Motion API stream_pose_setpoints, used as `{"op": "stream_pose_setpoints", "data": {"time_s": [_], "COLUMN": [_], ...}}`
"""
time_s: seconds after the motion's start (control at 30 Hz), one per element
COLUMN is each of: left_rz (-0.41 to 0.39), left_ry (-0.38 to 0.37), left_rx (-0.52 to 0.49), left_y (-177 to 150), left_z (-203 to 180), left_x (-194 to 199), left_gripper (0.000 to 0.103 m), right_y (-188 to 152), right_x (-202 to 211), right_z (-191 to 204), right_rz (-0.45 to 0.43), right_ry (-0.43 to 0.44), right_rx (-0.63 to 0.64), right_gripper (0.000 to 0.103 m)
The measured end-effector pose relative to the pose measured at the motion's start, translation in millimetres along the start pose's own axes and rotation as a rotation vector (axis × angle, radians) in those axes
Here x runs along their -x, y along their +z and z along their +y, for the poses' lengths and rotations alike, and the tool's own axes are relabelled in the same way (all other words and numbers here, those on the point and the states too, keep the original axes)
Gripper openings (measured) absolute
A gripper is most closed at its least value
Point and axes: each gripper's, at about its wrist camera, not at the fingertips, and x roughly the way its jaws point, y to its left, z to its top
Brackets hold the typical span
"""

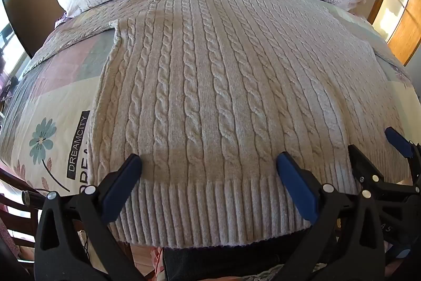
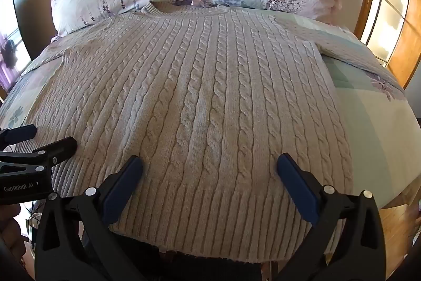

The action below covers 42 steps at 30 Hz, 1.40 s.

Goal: Fold small clothes

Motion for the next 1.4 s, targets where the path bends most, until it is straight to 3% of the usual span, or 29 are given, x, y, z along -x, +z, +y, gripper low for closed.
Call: {"op": "stream_pose_setpoints", "data": {"time_s": [1.4], "left_rz": [-0.013], "left_ry": [0.004], "left_rx": [-0.002], "left_y": [0.0], "left_z": [-0.1], "left_x": [0.6], "left_gripper": [0.101], "right_y": [0.0], "right_x": [-0.2], "right_z": [-0.7], "right_rz": [-0.001], "right_ry": [-0.001], "right_rx": [0.001], "right_gripper": [0.102]}}
